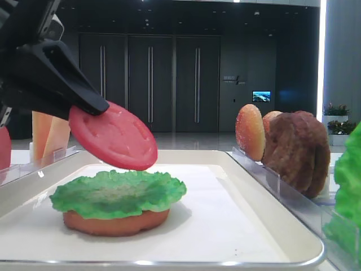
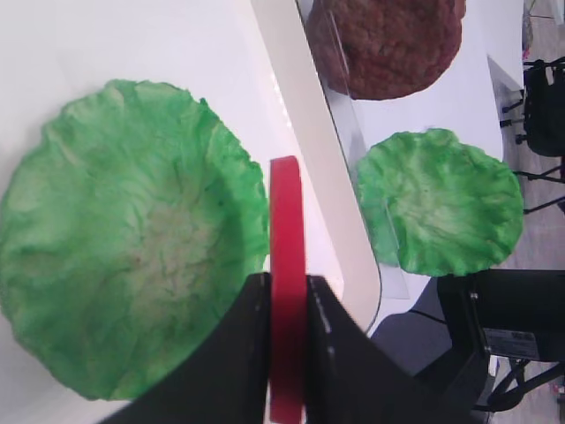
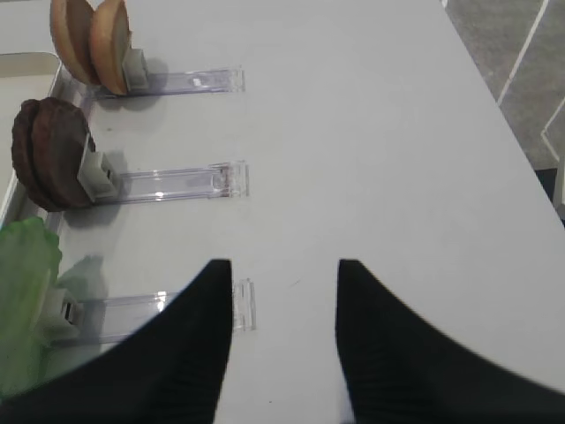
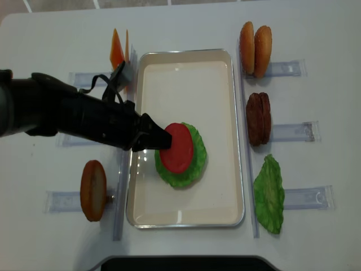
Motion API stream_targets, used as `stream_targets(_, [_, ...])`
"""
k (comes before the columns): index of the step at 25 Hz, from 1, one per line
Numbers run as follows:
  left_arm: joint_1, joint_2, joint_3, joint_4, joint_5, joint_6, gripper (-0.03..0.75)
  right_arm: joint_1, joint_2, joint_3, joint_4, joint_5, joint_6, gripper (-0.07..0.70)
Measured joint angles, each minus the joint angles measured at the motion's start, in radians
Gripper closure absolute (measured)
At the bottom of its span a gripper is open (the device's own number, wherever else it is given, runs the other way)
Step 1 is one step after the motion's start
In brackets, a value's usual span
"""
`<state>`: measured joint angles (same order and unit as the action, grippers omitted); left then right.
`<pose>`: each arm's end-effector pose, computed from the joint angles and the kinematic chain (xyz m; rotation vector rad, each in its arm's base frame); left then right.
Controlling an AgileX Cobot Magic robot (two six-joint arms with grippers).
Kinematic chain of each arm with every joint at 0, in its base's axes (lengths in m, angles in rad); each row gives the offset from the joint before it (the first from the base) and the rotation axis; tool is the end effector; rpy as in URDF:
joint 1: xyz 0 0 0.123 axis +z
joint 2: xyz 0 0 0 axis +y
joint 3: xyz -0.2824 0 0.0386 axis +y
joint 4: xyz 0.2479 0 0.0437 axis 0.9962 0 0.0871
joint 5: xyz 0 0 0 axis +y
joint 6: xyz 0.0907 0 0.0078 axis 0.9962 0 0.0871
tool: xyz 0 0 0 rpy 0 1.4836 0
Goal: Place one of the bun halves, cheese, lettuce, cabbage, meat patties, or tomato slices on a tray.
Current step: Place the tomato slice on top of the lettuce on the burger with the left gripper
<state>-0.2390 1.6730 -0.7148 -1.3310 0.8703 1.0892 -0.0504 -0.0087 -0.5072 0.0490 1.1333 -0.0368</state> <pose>0.2469 -0.1298 0.1668 0.4068 2.5916 -1.2433 -0.0100 0.0046 0.2734 0.0094 2.0999 0.0066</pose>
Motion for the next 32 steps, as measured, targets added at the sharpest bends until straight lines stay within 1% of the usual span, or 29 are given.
stream_targets(8, [0.000, 0.051, 0.000, -0.027, 0.007, 0.031, 0.657, 0.000, 0.000, 0.000, 0.000, 0.000, 0.000, 0.357])
stream_targets(12, [0.000, 0.052, -0.001, -0.030, -0.004, 0.037, 0.657, 0.000, 0.000, 0.000, 0.000, 0.000, 0.000, 0.357])
stream_targets(19, [0.000, 0.088, -0.001, -0.079, -0.004, 0.087, 0.657, 0.000, 0.000, 0.000, 0.000, 0.000, 0.000, 0.357])
stream_targets(28, [0.000, 0.094, -0.001, -0.086, -0.004, 0.092, 0.657, 0.000, 0.000, 0.000, 0.000, 0.000, 0.000, 0.357])
stream_targets(30, [0.000, 0.094, -0.001, -0.083, -0.004, 0.088, 0.645, 0.000, 0.000, 0.000, 0.000, 0.000, 0.000, 0.357])
stream_targets(32, [0.000, 0.094, -0.001, -0.069, -0.005, 0.069, 0.598, 0.000, 0.000, 0.000, 0.000, 0.000, 0.000, 0.357])
